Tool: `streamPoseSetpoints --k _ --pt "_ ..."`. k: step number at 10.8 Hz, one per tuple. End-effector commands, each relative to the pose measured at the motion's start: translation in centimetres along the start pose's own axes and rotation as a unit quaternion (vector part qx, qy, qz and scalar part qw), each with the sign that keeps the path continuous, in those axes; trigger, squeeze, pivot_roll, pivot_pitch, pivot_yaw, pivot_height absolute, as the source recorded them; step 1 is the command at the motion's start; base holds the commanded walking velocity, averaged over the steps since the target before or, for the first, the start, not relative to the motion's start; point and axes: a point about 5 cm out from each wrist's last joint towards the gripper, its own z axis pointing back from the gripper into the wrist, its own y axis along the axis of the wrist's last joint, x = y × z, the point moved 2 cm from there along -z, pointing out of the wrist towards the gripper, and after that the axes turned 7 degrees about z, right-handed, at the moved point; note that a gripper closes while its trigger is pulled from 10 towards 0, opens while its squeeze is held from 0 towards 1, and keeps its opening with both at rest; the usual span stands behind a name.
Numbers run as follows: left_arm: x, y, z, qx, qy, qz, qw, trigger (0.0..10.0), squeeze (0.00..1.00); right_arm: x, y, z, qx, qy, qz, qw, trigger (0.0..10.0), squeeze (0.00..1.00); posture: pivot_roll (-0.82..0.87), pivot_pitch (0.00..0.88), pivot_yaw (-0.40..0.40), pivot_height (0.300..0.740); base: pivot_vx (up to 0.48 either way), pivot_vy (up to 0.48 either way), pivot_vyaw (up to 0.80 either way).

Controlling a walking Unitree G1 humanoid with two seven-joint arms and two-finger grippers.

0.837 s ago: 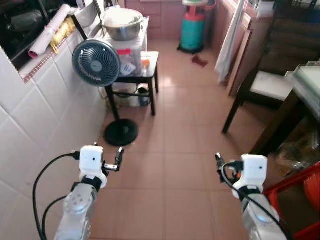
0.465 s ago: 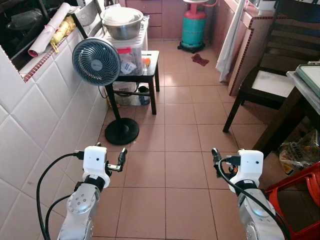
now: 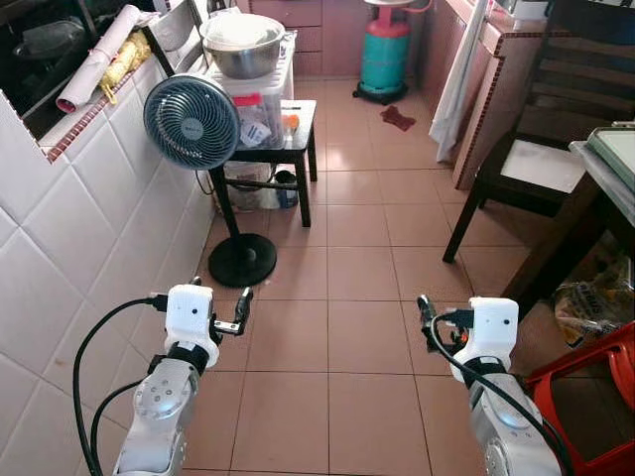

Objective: Setting the table

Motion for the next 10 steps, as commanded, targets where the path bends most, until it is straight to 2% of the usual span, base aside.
streamPoseSetpoints --k 1,4,6,10 --pt "-0.32 0.07 0.11 0.002 0.004 -0.003 1.0 10.0 0.0 -0.23 -0.47 0.08 -0.011 0.004 -0.003 1.0 10.0 0.0 -0.03 0.043 0.065 0.74 0.0 0.0 -0.8" --pt "-0.17 -0.29 -0.06 -0.003 0.008 0.009 1.0 10.0 0.0 0.03 -0.34 -0.22 -0.013 0.004 -0.001 1.0 10.0 0.0 -0.03 0.034 0.056 0.74 0.0 0.0 -0.8" --pt "0.34 -0.47 -0.04 -0.011 -0.01 0.01 1.0 10.0 0.0 0.0 -0.32 -0.32 -0.012 0.005 -0.001 1.0 10.0 0.0 -0.03 0.03 0.056 0.74 0.0 0.0 -0.8" --pt "0.09 -0.37 -0.09 -0.008 -0.007 0.009 1.0 10.0 0.0 -0.05 -0.52 -0.07 -0.017 0.001 -0.007 1.0 10.0 0.0 -0.04 0.037 0.061 0.74 0.0 0.0 -0.8"
